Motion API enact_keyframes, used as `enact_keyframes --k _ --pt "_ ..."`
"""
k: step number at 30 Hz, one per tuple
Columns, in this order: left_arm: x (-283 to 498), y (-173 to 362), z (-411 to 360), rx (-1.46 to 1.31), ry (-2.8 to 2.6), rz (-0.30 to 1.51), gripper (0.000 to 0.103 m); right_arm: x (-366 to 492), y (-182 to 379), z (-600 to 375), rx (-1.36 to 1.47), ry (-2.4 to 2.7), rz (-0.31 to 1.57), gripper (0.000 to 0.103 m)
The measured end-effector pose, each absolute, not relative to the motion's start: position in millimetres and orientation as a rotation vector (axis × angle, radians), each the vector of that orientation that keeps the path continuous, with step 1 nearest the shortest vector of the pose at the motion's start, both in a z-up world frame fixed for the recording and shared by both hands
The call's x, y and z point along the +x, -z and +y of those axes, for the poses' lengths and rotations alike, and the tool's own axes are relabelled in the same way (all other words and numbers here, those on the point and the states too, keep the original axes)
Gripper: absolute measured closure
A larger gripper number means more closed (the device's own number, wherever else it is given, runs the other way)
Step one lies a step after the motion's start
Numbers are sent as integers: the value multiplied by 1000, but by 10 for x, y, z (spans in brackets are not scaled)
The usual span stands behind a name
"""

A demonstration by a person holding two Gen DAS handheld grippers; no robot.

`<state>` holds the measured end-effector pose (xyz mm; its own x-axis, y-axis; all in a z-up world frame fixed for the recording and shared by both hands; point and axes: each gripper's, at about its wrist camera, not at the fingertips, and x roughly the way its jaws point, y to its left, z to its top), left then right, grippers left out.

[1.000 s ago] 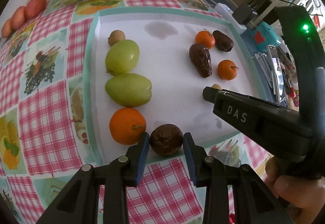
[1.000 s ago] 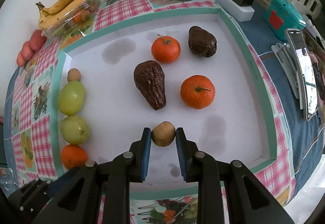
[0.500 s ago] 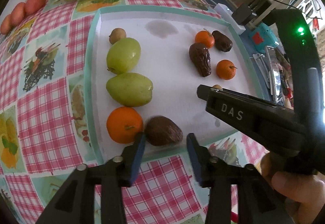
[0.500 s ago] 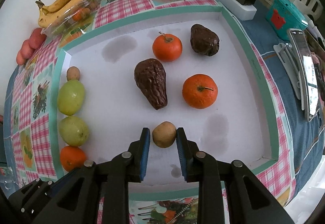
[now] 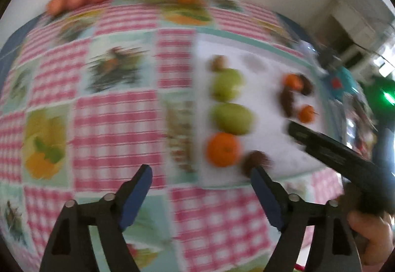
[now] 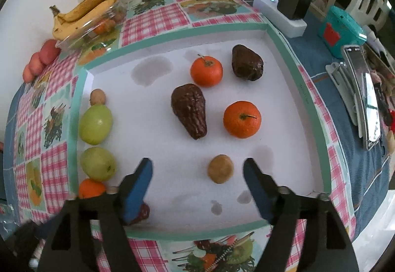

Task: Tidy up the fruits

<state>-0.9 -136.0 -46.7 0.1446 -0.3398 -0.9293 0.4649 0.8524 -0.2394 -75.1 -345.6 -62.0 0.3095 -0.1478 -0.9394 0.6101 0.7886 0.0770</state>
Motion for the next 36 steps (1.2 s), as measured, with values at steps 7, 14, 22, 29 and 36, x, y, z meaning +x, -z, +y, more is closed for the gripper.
enact_keyframes --k 7,14,22,29,36 --pt "207 468 -801 134 342 1204 0 -800 553 -3304 421 514 1119 8" --pt "195 400 -412 152 273 1154 0 -820 446 -2954 379 447 1068 8" --pt "49 188 -248 182 231 1069 0 -918 339 -2534 356 359 1036 8" --pt "-20 160 -212 176 231 1088 0 -1003 275 -2388 331 331 1017 8" --pt "-63 176 -230 215 193 1088 0 -1018 236 -2325 299 323 1008 8"
